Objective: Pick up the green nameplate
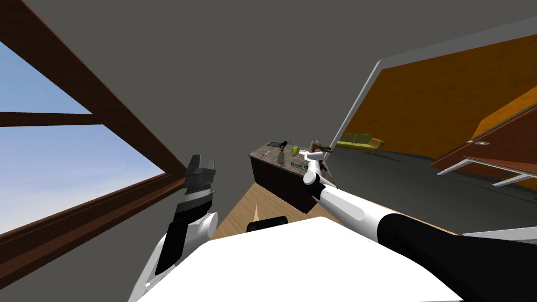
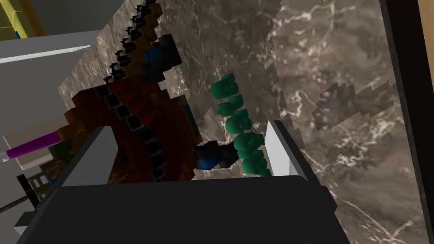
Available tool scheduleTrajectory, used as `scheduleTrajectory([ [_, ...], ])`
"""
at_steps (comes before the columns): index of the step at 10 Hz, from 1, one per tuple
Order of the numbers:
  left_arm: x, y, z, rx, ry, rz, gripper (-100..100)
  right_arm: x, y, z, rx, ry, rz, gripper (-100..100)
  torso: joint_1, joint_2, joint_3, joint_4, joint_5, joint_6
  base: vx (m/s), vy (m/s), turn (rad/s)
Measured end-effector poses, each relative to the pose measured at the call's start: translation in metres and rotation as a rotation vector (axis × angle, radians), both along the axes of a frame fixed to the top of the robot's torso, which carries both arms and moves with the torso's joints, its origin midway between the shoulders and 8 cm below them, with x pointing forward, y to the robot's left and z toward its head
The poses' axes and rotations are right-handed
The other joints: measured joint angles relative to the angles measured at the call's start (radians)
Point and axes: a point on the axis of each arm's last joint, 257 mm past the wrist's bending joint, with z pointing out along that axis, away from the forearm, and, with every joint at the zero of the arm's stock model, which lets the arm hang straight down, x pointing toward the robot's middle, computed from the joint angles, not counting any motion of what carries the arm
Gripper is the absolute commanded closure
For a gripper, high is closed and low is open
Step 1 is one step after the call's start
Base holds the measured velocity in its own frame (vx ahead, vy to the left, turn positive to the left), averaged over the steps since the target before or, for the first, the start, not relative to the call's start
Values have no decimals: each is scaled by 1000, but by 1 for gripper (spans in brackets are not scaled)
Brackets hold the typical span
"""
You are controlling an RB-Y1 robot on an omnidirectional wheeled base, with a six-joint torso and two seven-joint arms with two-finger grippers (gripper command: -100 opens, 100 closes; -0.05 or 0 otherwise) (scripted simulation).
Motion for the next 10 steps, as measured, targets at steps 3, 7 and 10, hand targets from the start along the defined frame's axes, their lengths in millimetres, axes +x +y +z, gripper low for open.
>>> scheduleTrajectory([
  [3,0,0,0,0,0,0,0,25,33,-11,128,-62,4,-100,-1,0,0,0,0,0,-12,-22,53],
  [7,0,0,0,0,0,0,0,43,57,-12,229,-107,11,-100,0,-1,-1,0,0,1,-1,-21,67],
  [10,0,0,0,0,0,0,0,55,70,-11,284,-134,12,0,-1,-1,-1,0,0,1,6,-19,23],
])
